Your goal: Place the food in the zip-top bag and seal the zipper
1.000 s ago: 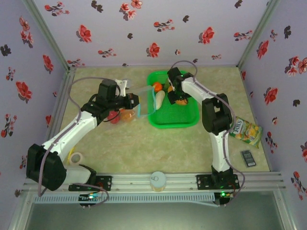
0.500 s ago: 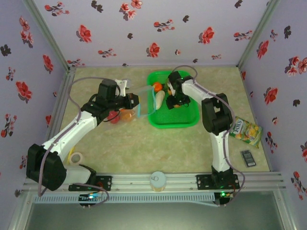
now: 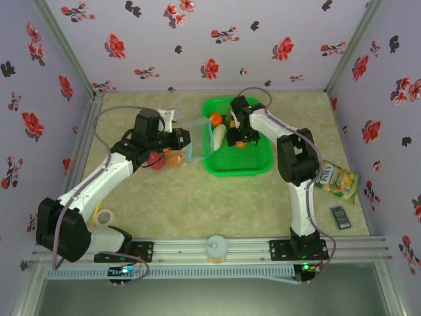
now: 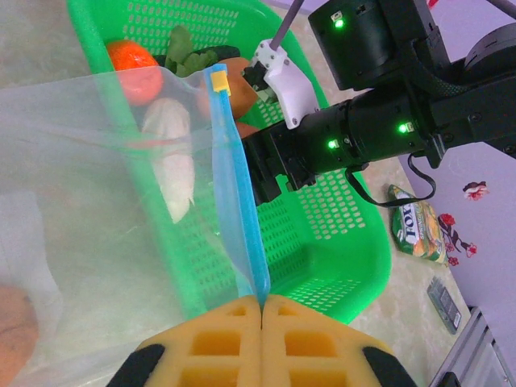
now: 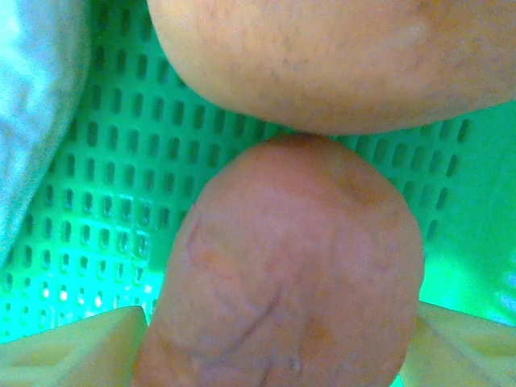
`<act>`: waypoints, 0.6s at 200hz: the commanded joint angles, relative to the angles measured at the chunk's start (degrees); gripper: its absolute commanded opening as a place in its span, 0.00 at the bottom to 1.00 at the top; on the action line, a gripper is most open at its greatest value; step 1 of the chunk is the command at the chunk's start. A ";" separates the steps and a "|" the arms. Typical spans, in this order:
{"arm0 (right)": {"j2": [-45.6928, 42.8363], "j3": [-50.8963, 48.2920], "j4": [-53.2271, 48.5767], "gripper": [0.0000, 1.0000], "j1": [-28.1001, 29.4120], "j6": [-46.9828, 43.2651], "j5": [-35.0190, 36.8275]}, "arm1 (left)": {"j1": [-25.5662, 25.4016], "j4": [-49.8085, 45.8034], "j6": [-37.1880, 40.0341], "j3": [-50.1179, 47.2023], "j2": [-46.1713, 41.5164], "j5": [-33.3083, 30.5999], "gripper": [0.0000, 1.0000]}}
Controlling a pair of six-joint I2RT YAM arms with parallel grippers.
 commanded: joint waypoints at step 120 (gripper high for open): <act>-16.73 -13.25 7.99 0.45 -0.38 5.37 1.47 | 0.36 -0.02 1.58 0.67 0.17 0.24 0.00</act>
